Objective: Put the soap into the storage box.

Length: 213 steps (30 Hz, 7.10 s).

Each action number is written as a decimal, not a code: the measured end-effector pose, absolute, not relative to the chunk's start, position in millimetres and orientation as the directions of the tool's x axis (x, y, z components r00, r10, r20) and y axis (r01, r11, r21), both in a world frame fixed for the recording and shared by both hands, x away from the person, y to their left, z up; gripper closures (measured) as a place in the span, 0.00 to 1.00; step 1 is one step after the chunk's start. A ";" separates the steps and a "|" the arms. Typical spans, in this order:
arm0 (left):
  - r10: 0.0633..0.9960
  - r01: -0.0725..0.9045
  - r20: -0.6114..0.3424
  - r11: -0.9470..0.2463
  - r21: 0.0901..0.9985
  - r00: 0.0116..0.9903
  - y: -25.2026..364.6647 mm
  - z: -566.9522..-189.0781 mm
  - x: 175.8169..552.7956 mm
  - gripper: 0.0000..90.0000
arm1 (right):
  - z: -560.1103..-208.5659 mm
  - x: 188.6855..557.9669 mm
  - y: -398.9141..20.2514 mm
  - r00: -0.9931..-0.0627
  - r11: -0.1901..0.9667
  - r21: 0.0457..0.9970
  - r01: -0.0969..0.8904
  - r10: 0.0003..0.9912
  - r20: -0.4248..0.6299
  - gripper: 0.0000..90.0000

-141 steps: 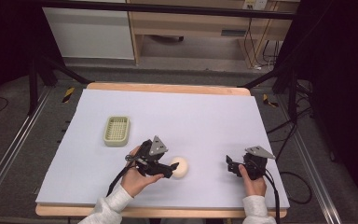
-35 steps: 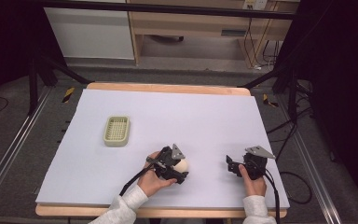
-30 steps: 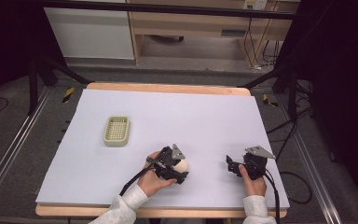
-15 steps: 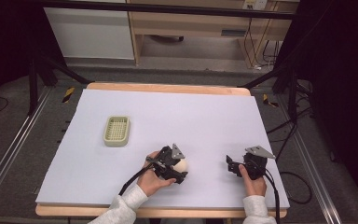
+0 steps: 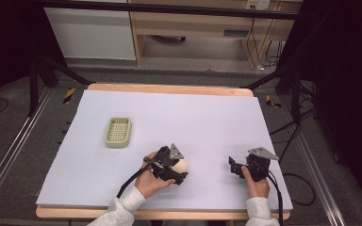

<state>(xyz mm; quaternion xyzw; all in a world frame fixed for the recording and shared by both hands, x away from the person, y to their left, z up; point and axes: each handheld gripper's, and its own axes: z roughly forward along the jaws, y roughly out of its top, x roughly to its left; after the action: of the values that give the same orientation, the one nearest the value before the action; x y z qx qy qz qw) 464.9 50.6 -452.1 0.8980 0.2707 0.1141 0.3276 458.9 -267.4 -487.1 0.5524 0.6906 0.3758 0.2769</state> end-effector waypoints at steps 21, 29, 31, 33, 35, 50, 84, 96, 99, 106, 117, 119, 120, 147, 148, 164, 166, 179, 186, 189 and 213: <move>0.588 0.423 0.027 -0.613 0.667 0.809 76.9 -436.8 468.0 0.26 | -487.1 458.9 -267.5 -0.233 0.102 0.825 0.556 0.972 0.037 0.05; 0.604 0.431 0.026 -0.598 0.676 0.796 88.7 -430.5 469.2 0.26 | -487.1 458.9 -267.5 -0.234 0.104 0.825 0.555 0.972 0.034 0.05; 0.610 0.436 0.018 -0.587 0.682 0.792 92.1 -429.0 469.9 0.26 | -487.1 458.9 -267.5 -0.234 0.104 0.825 0.556 0.972 0.035 0.05; 0.614 0.438 0.018 -0.583 0.685 0.789 96.6 -426.9 471.1 0.26 | -487.1 458.9 -267.4 -0.233 0.104 0.825 0.555 0.972 0.034 0.05; 0.623 0.443 0.016 -0.574 0.689 0.782 102.2 -423.8 472.7 0.26 | -487.1 458.9 -267.5 -0.234 0.104 0.825 0.555 0.972 0.035 0.05; 0.661 0.449 0.028 -0.539 0.713 0.750 128.1 -404.9 480.1 0.26 | -487.4 459.2 -267.7 -0.234 0.105 0.825 0.555 0.972 0.033 0.05; 0.762 0.516 0.034 -0.469 0.717 0.647 185.5 -390.4 505.2 0.26 | -487.2 458.9 -267.5 -0.232 0.101 0.826 0.555 0.972 0.037 0.05; 0.783 0.538 0.030 -0.455 0.710 0.622 193.7 -391.7 516.1 0.26 | -487.4 459.1 -267.9 -0.233 0.102 0.825 0.556 0.972 0.037 0.05; 0.785 0.540 0.034 -0.456 0.707 0.619 196.5 -389.9 518.6 0.26 | -487.4 459.2 -268.0 -0.233 0.101 0.825 0.556 0.972 0.038 0.05; 0.796 0.548 0.031 -0.444 0.709 0.605 200.1 -388.9 524.6 0.26 | -487.4 459.2 -268.2 -0.235 0.101 0.825 0.557 0.971 0.040 0.05; 0.811 0.562 0.029 -0.430 0.706 0.584 206.0 -389.0 534.4 0.26 | -487.4 459.2 -268.1 -0.234 0.101 0.825 0.556 0.971 0.039 0.05; 0.814 0.566 0.027 -0.427 0.705 0.580 206.2 -390.0 535.8 0.26 | -487.4 459.2 -267.9 -0.234 0.102 0.825 0.556 0.971 0.038 0.05; 0.813 0.567 0.027 -0.428 0.704 0.581 206.6 -390.3 536.6 0.26 | -487.4 459.2 -267.9 -0.234 0.102 0.825 0.556 0.971 0.038 0.05; 0.867 0.626 0.004 -0.363 0.691 0.498 227.0 -404.7 565.5 0.26 | -487.2 458.8 -268.3 -0.237 0.103 0.828 0.551 0.971 0.037 0.05; 0.866 0.626 0.012 -0.371 0.686 0.500 227.7 -405.0 566.6 0.26 | -487.2 458.7 -268.2 -0.236 0.101 0.828 0.552 0.971 0.039 0.05; 0.884 0.655 0.006 -0.351 0.669 0.468 236.0 -415.1 580.0 0.26 | -487.3 458.9 -268.6 -0.238 0.102 0.828 0.551 0.970 0.039 0.05; 0.883 0.656 0.007 -0.354 0.666 0.470 237.0 -416.6 581.1 0.26 | -487.4 459.0 -268.6 -0.238 0.102 0.828 0.551 0.970 0.039 0.05; 0.890 0.680 0.009 -0.355 0.641 0.455 239.5 -427.8 588.3 0.26 | -487.4 459.1 -268.8 -0.239 0.102 0.827 0.552 0.970 0.041 0.05; 0.891 0.688 0.007 -0.355 0.633 0.454 237.2 -432.1 591.5 0.26 | -487.4 459.1 -268.8 -0.239 0.101 0.828 0.552 0.970 0.041 0.05; 0.893 0.692 0.007 -0.353 0.630 0.450 238.5 -433.3 592.7 0.26 | -487.4 459.1 -269.0 -0.240 0.102 0.828 0.551 0.970 0.040 0.05; 0.894 0.699 0.016 -0.362 0.617 0.449 240.7 -441.0 593.0 0.26 | -487.4 459.0 -268.7 -0.239 0.101 0.828 0.551 0.970 0.041 0.05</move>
<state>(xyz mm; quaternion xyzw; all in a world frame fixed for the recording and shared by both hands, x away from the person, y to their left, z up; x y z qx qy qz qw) 593.0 240.7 -441.0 0.8059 0.4941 0.1777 0.2736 459.0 -268.7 -487.4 0.5519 0.6890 0.3806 0.2754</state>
